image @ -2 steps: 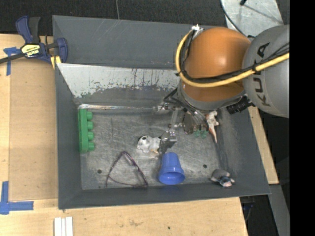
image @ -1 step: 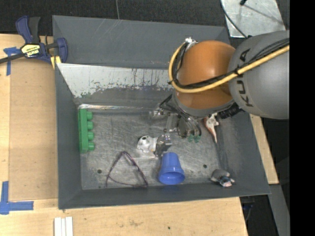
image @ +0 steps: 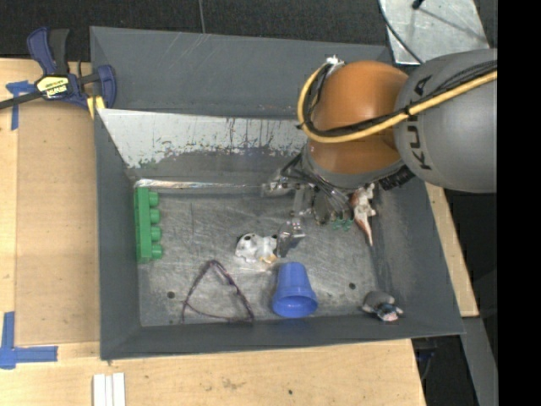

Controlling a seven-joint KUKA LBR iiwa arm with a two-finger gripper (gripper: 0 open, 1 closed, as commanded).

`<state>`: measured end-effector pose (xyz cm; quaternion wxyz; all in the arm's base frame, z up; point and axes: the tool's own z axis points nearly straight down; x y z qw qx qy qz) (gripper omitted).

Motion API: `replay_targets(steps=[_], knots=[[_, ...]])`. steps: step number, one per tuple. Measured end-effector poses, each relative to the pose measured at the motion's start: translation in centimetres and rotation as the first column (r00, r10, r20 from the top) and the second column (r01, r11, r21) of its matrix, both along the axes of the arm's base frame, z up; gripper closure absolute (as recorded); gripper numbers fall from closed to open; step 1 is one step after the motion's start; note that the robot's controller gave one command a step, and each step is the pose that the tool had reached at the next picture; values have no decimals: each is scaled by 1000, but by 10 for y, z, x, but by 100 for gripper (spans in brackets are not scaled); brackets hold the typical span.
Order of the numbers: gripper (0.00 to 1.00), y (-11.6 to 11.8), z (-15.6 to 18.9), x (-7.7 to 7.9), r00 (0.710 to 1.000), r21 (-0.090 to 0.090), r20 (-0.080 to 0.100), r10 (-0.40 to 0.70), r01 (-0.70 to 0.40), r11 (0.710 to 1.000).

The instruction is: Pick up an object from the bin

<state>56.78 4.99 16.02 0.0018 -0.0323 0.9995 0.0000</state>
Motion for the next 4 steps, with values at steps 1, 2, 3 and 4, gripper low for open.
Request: replay_targets(steps=[1,2,3,4], knots=[[0,5,-37,-5,997,0,1,74,-74,997],[0,10,-89,-4,998,1,0,-61,61,998],[100,15,-85,3,1000,0,19,25,-25,1000],[100,15,-85,3,1000,1,19,25,-25,1000]])
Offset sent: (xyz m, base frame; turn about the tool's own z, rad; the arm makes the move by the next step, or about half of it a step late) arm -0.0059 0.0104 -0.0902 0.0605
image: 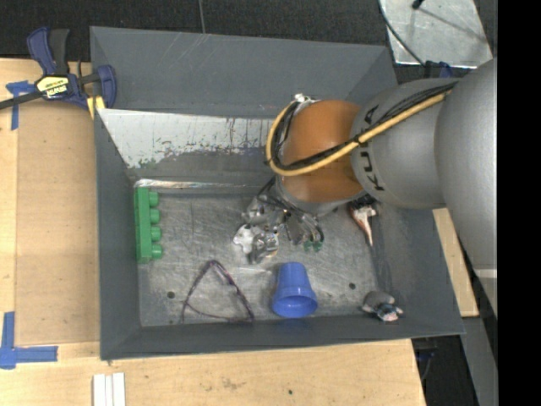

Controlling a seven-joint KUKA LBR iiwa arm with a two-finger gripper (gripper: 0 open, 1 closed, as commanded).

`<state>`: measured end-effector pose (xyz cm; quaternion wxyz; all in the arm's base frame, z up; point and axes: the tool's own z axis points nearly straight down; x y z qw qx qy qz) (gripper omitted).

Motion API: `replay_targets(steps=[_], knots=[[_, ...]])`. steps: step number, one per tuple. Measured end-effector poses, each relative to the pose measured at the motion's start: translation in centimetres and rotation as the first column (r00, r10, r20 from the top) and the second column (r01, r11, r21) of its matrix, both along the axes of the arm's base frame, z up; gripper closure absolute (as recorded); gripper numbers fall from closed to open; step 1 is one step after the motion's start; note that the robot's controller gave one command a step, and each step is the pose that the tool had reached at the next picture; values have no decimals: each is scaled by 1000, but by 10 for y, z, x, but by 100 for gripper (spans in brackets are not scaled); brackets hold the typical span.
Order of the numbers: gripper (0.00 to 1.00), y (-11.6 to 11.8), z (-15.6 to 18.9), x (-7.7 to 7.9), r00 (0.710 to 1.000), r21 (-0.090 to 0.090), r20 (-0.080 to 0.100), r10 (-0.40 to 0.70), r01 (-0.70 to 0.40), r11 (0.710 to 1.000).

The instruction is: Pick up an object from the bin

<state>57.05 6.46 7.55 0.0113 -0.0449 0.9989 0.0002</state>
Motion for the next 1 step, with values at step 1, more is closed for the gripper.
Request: replay_targets(steps=[1], knots=[[100,0,3,-2,1000,-1,-9,0,0,1000]])
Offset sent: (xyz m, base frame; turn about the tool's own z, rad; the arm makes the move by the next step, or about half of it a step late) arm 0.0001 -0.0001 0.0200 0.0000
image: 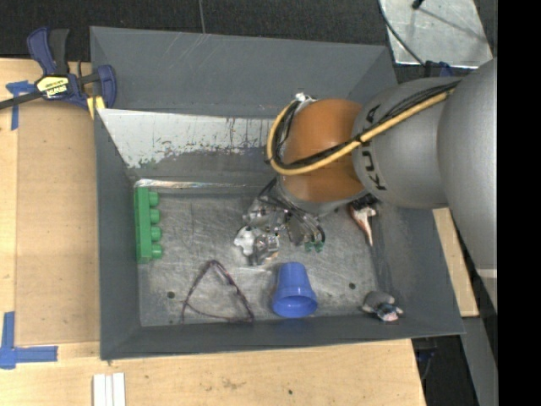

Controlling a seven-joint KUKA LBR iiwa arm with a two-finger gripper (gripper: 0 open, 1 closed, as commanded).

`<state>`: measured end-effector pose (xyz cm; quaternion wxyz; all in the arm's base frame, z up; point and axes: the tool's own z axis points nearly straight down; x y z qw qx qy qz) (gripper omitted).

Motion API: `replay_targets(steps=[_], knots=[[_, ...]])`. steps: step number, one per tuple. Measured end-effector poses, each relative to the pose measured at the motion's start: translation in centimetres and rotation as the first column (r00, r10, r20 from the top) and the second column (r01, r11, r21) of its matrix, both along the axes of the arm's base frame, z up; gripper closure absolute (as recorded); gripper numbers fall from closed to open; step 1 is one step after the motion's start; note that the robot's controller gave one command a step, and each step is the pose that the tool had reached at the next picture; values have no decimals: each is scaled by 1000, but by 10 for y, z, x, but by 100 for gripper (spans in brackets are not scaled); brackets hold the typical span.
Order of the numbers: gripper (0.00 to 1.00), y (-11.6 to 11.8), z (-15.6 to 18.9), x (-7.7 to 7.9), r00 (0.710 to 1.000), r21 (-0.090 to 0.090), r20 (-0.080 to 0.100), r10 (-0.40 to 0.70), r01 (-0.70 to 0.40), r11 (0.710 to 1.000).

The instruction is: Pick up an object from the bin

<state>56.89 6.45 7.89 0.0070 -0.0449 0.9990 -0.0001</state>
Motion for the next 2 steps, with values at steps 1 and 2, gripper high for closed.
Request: replay_targets(steps=[1,2], knots=[[100,0,15,-2,1000,-1,-12,1,-1,1000],[100,0,27,-1,1000,-1,-12,0,0,1000]])
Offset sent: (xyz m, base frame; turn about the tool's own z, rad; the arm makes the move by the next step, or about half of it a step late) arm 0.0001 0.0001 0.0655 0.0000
